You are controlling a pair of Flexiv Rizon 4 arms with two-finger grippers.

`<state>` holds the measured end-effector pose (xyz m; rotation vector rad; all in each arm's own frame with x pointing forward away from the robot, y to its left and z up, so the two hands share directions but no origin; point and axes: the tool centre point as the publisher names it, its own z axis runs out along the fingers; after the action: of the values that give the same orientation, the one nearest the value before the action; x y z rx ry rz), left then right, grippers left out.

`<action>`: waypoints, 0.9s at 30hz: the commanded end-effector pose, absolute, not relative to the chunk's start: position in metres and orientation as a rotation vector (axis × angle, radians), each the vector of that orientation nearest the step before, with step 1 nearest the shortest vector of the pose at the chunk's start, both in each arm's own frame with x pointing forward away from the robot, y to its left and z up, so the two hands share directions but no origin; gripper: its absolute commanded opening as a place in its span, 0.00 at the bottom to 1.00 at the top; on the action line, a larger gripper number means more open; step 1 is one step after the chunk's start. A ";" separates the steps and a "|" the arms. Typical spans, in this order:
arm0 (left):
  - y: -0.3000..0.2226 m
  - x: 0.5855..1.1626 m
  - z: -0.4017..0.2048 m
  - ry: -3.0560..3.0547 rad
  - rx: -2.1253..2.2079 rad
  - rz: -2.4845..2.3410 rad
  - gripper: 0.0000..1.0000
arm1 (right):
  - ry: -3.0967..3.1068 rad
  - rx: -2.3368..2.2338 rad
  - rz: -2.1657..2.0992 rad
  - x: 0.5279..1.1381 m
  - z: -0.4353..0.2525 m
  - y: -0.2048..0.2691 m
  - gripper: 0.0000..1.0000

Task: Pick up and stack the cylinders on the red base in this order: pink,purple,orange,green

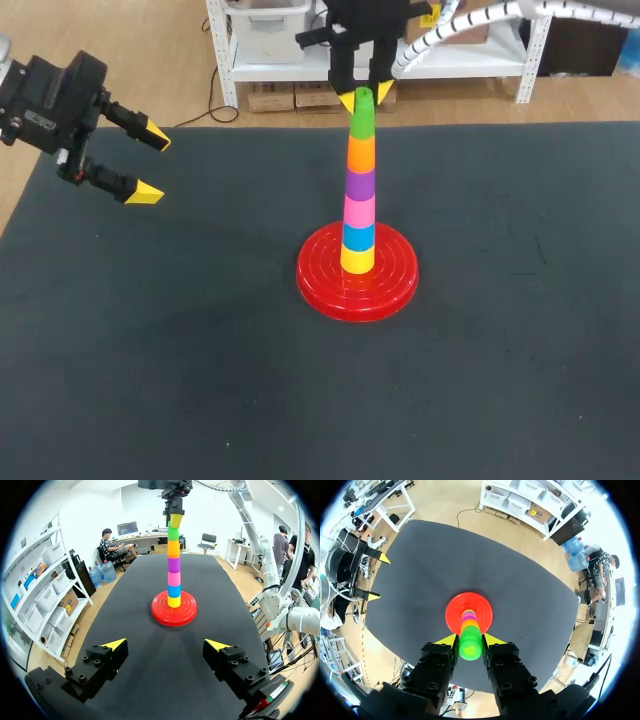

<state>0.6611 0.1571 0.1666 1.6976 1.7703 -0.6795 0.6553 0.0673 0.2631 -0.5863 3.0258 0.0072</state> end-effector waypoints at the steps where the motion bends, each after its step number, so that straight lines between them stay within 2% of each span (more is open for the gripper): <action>1: 0.158 0.660 0.165 1.764 1.696 -0.678 1.00 | 3.035 -0.581 0.028 0.655 0.257 0.063 0.00; 17: 0.158 0.660 0.165 1.764 1.696 -0.678 1.00 | 3.047 -0.631 0.033 0.655 0.252 0.068 0.00; 18: 0.158 0.660 0.165 1.764 1.696 -0.678 1.00 | 3.041 -0.637 0.037 0.655 0.255 0.068 0.29; 19: 0.158 0.660 0.165 1.764 1.696 -0.678 1.00 | 3.031 -0.637 0.056 0.655 0.259 0.068 1.00; 27: 0.158 0.660 0.165 1.764 1.696 -0.678 1.00 | 2.992 -0.671 0.074 0.653 0.274 0.067 1.00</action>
<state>0.6611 0.1571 0.1667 1.6976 1.7703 -0.6794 0.6582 0.0700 0.2759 -0.6773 3.0074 0.0699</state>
